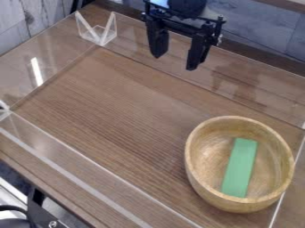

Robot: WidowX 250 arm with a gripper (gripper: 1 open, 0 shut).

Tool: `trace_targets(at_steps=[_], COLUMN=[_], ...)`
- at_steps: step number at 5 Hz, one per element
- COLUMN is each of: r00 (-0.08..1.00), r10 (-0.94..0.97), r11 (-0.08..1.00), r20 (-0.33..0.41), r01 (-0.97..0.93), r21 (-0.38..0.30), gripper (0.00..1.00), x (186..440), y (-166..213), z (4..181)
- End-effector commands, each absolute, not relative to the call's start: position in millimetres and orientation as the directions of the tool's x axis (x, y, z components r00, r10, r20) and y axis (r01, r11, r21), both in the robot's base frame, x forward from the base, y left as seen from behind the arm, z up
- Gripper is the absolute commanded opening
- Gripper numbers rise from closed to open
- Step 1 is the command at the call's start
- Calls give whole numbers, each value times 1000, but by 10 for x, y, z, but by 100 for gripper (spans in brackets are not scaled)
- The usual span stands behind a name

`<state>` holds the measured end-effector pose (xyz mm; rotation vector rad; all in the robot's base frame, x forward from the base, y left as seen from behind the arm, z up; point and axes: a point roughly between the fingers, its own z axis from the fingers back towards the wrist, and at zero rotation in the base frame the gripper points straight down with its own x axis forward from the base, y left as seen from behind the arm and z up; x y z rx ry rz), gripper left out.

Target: Move green stick from inside the wooden bowl to the table next to it

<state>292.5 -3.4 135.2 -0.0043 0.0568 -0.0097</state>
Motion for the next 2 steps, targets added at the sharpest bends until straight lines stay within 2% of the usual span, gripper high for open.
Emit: trace_targets(at_steps=[1,2], r00=[996,995], r10=[29,44], r11=[999,998], r20=[-81,-91], r01=[-30,-47], r21=[-14,-33], gripper=[100,0], x=[2865,2750], y=[-72,-293], z=[1182,1015])
